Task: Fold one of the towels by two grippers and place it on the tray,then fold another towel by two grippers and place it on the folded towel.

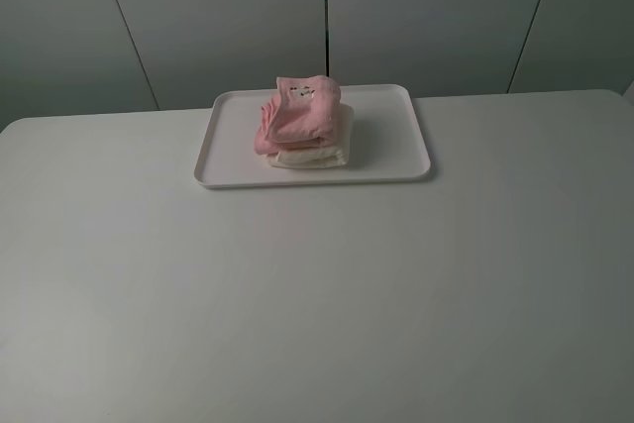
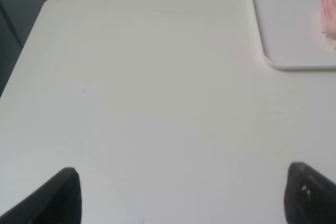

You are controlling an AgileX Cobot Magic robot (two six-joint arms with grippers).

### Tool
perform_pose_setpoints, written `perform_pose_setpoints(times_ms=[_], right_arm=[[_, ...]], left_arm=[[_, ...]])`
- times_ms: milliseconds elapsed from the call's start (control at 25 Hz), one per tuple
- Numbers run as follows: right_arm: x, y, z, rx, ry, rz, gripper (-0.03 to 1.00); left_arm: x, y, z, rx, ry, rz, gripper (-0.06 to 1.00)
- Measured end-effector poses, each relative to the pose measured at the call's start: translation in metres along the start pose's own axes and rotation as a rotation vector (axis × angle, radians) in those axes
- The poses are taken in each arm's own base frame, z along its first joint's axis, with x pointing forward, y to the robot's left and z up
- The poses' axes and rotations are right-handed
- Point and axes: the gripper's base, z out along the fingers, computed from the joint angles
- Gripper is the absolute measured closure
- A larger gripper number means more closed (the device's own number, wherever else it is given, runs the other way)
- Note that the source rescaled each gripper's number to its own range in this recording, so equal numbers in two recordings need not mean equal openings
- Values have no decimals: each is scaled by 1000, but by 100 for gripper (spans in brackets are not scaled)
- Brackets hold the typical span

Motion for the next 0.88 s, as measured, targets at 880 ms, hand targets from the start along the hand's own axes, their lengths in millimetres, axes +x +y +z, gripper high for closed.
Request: perform_pose_setpoints(times_ms=[880], right_arm=[[0, 0, 0, 0, 0, 0, -3]], left_arm=[[0, 0, 0, 0, 0, 0, -5]])
